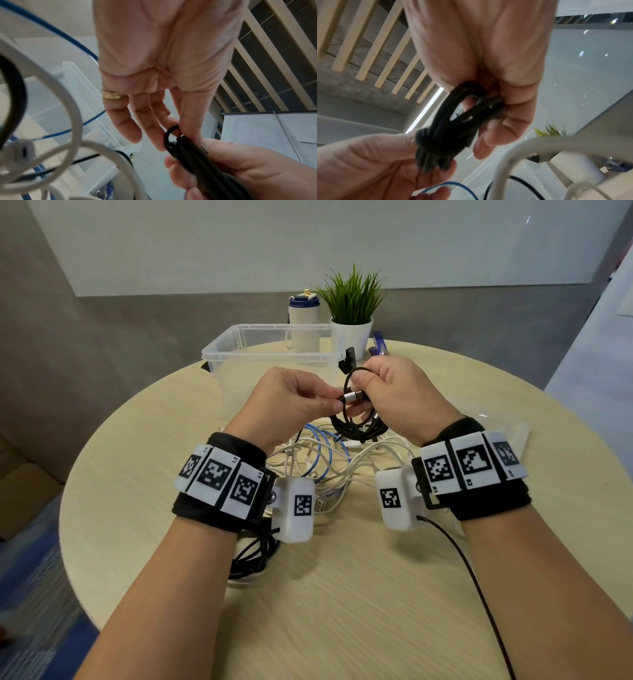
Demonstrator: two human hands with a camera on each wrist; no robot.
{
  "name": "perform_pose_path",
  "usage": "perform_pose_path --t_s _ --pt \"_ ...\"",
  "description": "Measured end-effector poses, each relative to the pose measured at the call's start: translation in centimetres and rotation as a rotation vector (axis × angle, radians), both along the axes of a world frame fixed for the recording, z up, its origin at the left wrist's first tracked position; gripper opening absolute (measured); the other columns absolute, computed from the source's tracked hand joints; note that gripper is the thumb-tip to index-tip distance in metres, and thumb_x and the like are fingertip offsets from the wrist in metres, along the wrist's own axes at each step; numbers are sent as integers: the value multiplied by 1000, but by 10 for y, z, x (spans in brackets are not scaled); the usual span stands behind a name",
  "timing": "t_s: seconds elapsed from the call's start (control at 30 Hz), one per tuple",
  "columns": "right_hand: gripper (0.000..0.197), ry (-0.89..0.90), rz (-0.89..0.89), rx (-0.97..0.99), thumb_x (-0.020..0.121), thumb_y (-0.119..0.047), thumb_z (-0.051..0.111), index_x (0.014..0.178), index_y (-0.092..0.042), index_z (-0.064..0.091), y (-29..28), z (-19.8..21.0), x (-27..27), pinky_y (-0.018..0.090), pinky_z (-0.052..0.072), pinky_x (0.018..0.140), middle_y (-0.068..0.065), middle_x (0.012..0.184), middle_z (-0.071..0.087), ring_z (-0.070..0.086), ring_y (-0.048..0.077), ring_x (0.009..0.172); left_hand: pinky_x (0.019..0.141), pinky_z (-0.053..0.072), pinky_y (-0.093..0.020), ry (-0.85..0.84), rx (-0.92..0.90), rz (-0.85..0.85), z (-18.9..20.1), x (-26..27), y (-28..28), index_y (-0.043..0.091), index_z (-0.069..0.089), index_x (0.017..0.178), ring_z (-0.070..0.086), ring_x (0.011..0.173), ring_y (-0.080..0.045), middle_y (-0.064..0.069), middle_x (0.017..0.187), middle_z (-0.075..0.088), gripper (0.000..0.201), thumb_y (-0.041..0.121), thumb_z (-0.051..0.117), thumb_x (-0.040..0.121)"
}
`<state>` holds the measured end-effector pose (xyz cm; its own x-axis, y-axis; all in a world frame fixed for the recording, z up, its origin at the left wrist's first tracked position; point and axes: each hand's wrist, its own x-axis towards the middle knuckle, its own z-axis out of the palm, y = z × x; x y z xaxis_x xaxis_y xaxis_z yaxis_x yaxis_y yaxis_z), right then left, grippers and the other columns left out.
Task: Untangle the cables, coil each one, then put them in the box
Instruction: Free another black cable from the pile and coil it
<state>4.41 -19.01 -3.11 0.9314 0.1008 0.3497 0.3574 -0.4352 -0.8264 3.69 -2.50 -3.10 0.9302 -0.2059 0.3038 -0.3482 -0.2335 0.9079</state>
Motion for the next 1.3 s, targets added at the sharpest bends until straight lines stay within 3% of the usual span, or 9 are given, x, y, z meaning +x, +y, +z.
perform_pose_path --t_s 0.23,0.43,0.53,0.67,0.77,0.93,1.07,1.13,1.3 --pt "21 15 127 58 98 -15 49 95 -18 69 2 3 -5 28 49 60 2 81 69 67 14 68 55 44 -22 67 -29 48 -2 2 0 15 66 76 51 47 -4 10 47 58 15 5 77 73" --pt "23 20 156 99 96 -11 53 114 -12 67 2 5 -9 20 49 61 3 88 70 66 19 71 58 44 -28 32 -29 53 -3 1 -7 14 63 77 49 53 -11 5 53 54 12 5 70 82" --pt "33 104 202 139 98 -6 47 129 -12 57 3 6 -9 31 55 74 4 96 66 63 19 74 68 49 -40 4 -53 58 -3 0 -9 14 58 78 51 68 -25 -14 70 53 13 7 65 86" --pt "42 87 221 130 96 -2 47 137 -12 48 4 5 -11 34 54 86 8 106 65 65 15 78 68 54 -47 -7 -148 68 -2 0 -8 16 49 73 50 66 -23 -10 67 44 22 8 64 88" --pt "46 27 207 161 92 2 54 135 -14 50 5 5 -12 23 53 77 4 99 68 67 8 70 60 51 -34 -15 -173 94 -2 1 -6 16 46 70 45 54 -14 -2 59 41 27 6 65 86" --pt "30 1 233 264 88 10 53 96 -17 63 5 6 -14 24 51 60 5 76 68 65 12 63 60 48 -32 -25 -207 13 -1 0 -6 17 50 74 45 57 -13 -3 70 41 24 1 62 87" --pt "29 27 252 391 93 7 45 108 -8 65 3 10 -14 23 51 58 8 86 69 63 12 63 61 48 -22 -26 -283 -59 2 -2 -7 17 65 88 54 68 -13 -1 80 61 8 14 59 92" --pt "31 32 241 423 93 8 44 111 -8 65 1 11 -14 22 51 58 8 89 69 62 12 63 59 49 -19 14 -305 -81 3 -3 -6 16 68 92 58 67 -12 3 81 68 19 20 50 97" --pt "38 33 249 397 89 14 44 99 -13 69 3 11 -17 22 51 61 11 82 67 62 11 63 57 54 -23 213 -333 -145 7 -7 -2 12 66 93 69 67 -16 -6 85 70 15 19 53 95"
